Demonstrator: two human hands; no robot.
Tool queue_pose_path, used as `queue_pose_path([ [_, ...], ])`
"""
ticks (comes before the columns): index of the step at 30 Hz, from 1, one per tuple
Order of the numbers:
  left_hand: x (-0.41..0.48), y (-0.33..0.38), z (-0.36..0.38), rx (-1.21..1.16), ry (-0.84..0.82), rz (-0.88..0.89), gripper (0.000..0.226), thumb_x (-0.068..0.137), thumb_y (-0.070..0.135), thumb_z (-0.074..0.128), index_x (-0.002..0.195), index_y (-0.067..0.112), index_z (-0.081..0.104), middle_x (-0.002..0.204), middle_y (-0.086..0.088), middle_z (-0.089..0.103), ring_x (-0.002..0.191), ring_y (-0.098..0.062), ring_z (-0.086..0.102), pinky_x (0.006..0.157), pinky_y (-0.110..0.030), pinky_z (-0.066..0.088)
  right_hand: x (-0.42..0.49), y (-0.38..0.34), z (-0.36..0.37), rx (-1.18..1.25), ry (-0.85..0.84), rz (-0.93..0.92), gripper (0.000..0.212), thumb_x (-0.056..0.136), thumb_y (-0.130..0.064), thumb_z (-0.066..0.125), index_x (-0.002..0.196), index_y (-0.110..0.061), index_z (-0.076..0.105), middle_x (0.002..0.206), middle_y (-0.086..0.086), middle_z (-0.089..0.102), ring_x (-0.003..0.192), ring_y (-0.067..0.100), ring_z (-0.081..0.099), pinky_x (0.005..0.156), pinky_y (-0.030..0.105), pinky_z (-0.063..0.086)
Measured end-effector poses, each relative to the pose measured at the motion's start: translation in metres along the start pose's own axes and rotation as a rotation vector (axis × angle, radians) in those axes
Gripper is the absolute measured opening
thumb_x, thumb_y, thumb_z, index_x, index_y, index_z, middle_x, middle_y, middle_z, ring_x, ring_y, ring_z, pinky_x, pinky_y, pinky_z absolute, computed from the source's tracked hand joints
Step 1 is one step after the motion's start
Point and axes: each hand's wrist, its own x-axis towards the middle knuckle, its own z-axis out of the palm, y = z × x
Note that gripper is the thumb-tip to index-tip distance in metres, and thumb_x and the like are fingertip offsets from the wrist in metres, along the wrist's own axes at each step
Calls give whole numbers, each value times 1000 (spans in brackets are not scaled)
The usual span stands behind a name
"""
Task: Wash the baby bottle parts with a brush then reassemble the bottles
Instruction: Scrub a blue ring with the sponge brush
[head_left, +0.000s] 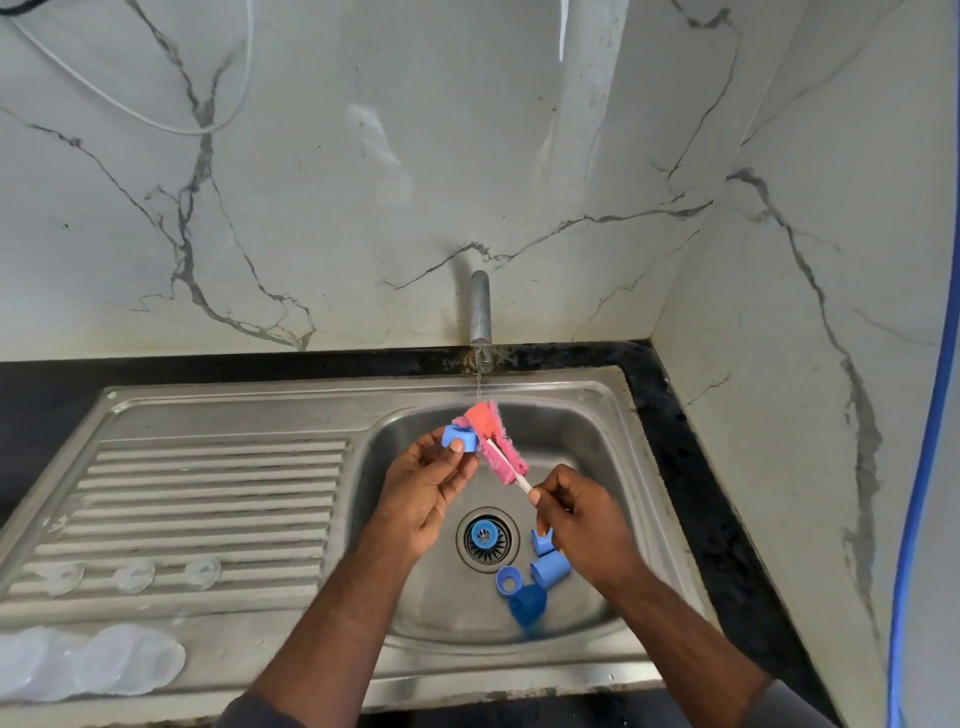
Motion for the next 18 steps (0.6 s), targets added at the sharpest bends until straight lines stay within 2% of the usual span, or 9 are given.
queue_pose_path([
  [3, -2, 1, -2, -56, -14, 38, 38, 82, 5, 68, 120, 1, 61, 114, -22, 72, 102, -28, 73, 85, -36, 61, -2, -4, -1, 11, 2, -33, 24, 97, -18, 64, 76, -13, 53, 62, -1, 63, 52, 2, 51, 53, 21, 42],
  [7, -1, -1, -2, -108, -22, 121, 41, 75, 8, 71, 114, 6, 61, 102, -15, 75, 93, -23, 74, 75, -32, 62, -6, -9, 0, -21, 13, -88, 21, 96, -21, 67, 78, -17, 56, 65, -5, 63, 59, 7, 56, 58, 31, 49],
  [12, 0, -5, -5, -127, 5, 207, 36, 79, 7, 70, 113, 10, 59, 103, -13, 75, 95, -25, 74, 73, -32, 62, -7, -1, 0, -66, 36, -115, 20, 94, -21, 69, 78, -19, 58, 65, -10, 62, 60, 11, 58, 60, 34, 50],
  [15, 0, -6, -11, -21, 24, 256, 27, 84, 0, 69, 108, 11, 61, 102, -13, 74, 96, -27, 73, 76, -33, 62, -8, 2, 2, -101, 39, -137, 19, 94, -22, 69, 78, -21, 58, 66, -12, 63, 61, 11, 59, 61, 36, 52],
  [18, -2, -11, -13, 154, 4, 302, 23, 85, 5, 71, 106, 12, 67, 102, -11, 75, 98, -25, 72, 82, -35, 60, -6, -5, 6, -111, 54, -177, 19, 94, -25, 69, 80, -22, 58, 67, -12, 63, 61, 12, 60, 59, 35, 51],
])
